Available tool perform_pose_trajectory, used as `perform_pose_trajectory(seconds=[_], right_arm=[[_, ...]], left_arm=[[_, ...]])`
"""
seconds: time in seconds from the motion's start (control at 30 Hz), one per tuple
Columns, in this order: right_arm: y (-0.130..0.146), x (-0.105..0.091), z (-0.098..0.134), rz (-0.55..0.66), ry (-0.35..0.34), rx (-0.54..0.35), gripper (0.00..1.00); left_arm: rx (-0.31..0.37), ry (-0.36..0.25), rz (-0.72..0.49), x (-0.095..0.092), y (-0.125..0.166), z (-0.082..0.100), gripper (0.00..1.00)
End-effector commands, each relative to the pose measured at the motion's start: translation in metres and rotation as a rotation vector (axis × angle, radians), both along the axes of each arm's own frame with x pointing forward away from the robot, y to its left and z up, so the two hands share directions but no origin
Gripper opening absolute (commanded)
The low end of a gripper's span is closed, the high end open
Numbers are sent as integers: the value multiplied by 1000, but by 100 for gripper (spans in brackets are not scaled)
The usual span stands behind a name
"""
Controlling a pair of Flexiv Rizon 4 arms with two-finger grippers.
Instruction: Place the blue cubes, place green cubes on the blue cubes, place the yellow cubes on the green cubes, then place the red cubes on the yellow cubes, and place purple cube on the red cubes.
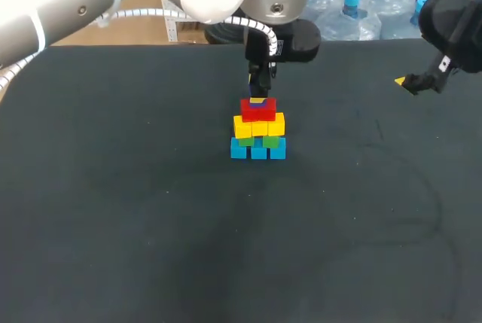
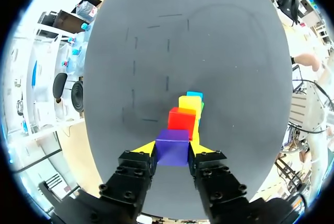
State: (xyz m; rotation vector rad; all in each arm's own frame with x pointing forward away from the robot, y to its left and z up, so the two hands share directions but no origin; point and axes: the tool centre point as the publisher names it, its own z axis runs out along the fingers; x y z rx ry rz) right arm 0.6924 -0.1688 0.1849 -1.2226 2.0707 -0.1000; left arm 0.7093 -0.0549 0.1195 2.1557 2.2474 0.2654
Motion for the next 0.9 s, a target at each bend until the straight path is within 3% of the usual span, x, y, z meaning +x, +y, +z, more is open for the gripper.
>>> perform_pose_trajectory(seconds=[0.03, 0.9], right_arm=[[0, -2, -2, -6, -13, 1, 100], [0, -2, -2, -6, -13, 1, 100]], left_arm=[[5, 3, 0, 1, -1, 1, 0], [2, 8, 7, 0, -1, -1, 0]])
